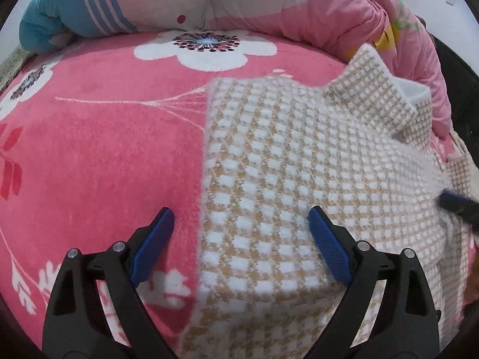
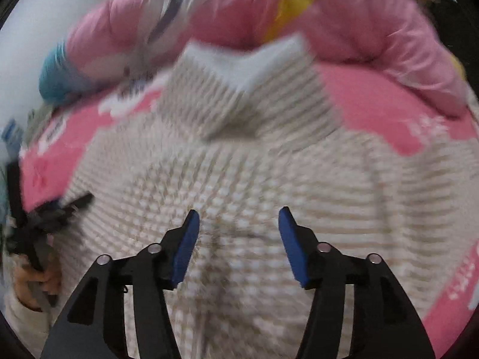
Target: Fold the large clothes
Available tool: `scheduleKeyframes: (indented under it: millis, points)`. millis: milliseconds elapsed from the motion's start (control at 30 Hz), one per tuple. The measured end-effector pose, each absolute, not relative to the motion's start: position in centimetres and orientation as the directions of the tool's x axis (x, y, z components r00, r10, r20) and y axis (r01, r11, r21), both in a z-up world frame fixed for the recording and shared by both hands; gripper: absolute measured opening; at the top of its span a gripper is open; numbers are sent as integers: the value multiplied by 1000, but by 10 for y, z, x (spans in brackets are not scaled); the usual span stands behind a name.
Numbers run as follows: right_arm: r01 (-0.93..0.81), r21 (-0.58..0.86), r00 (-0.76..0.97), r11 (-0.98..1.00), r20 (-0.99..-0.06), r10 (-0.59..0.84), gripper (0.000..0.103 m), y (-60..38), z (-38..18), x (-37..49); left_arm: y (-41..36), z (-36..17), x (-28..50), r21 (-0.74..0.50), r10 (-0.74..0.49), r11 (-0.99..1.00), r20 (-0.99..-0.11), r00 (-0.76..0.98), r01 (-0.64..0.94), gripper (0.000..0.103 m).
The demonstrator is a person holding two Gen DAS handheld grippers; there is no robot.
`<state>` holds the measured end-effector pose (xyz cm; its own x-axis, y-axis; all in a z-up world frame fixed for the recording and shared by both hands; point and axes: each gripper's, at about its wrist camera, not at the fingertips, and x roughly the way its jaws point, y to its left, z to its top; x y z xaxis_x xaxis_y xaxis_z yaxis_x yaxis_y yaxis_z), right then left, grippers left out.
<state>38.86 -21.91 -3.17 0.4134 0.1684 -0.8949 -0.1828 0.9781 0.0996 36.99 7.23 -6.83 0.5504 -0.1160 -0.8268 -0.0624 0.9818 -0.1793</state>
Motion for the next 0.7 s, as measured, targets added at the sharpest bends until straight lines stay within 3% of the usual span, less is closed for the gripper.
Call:
scheduleKeyframes:
  millis: [233, 367, 467, 700]
  points:
    - [-193, 122, 485, 974, -851, 202, 61, -201, 4, 386, 58, -23, 371, -151, -117, 988, -736, 666, 7, 88]
    - [-232, 87, 513, 969, -835, 198, 62, -173, 7, 402, 33, -29, 406, -93, -95, 995, -771, 630, 36, 88]
    - [-217, 54, 434, 975, -889, 146, 69, -168, -36, 420, 33, -72, 433, -52, -39, 999, -849, 527, -12, 89]
    - [-206, 110, 470, 972, -860, 197, 70, -191, -6, 379, 34, -45, 402, -63, -64, 998, -803, 593, 23, 89]
